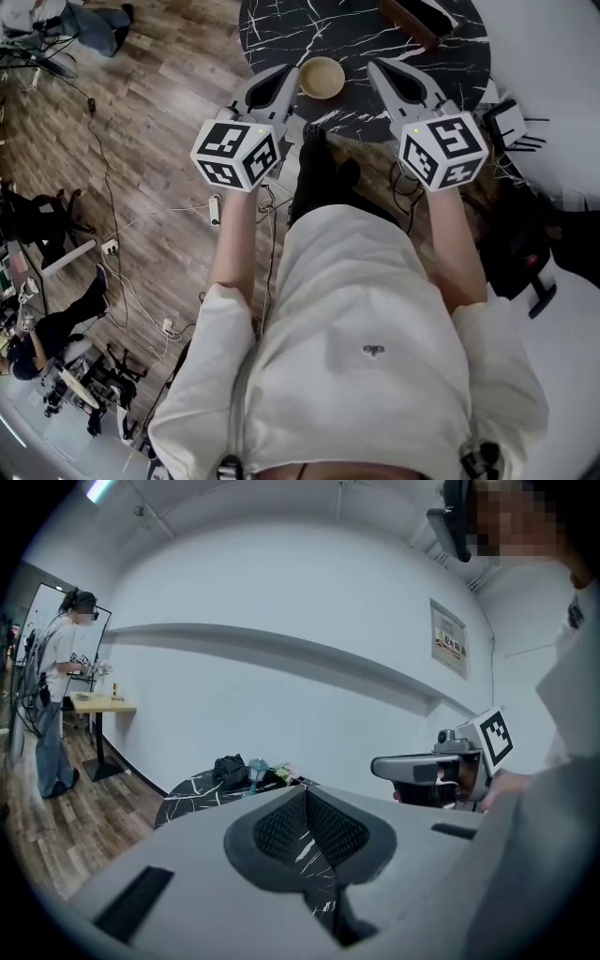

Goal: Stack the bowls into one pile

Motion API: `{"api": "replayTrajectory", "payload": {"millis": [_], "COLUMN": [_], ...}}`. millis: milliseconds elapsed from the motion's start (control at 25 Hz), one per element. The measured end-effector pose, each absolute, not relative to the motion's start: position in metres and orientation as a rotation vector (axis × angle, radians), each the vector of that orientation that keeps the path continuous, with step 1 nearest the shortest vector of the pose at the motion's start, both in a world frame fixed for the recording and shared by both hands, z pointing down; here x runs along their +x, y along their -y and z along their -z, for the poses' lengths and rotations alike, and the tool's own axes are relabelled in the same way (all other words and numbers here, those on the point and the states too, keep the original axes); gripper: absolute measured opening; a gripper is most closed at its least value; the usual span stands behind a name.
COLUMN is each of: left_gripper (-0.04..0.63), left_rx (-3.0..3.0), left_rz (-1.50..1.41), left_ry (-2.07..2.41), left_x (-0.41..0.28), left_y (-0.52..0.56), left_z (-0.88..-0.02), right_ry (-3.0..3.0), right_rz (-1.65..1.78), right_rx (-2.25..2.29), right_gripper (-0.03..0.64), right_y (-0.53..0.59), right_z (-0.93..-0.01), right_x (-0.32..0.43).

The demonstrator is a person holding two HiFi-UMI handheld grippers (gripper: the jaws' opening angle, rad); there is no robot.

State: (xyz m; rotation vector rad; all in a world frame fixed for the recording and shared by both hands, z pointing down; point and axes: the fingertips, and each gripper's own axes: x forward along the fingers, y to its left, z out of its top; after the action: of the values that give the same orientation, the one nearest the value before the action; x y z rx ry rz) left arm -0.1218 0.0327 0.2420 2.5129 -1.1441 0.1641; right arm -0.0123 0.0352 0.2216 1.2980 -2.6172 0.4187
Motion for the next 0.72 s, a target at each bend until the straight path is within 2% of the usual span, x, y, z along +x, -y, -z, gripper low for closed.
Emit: {"api": "replayTrajectory", "payload": {"millis": [720], "left_gripper": [0.008], "left_rx": [2.554], "left_rz": [-0.162], "left_ry": [1.200], "left_x": [-0.123], "left_y": [-0.034], "left_z": [-0.218], "right_ry": [2.647], "right_rz": [-0.362], "right_rx": [1.299], "right_gripper": [0.003], "right_y": [-0.039], "right_z": [-0.206], "right_x": [-0.009]}}
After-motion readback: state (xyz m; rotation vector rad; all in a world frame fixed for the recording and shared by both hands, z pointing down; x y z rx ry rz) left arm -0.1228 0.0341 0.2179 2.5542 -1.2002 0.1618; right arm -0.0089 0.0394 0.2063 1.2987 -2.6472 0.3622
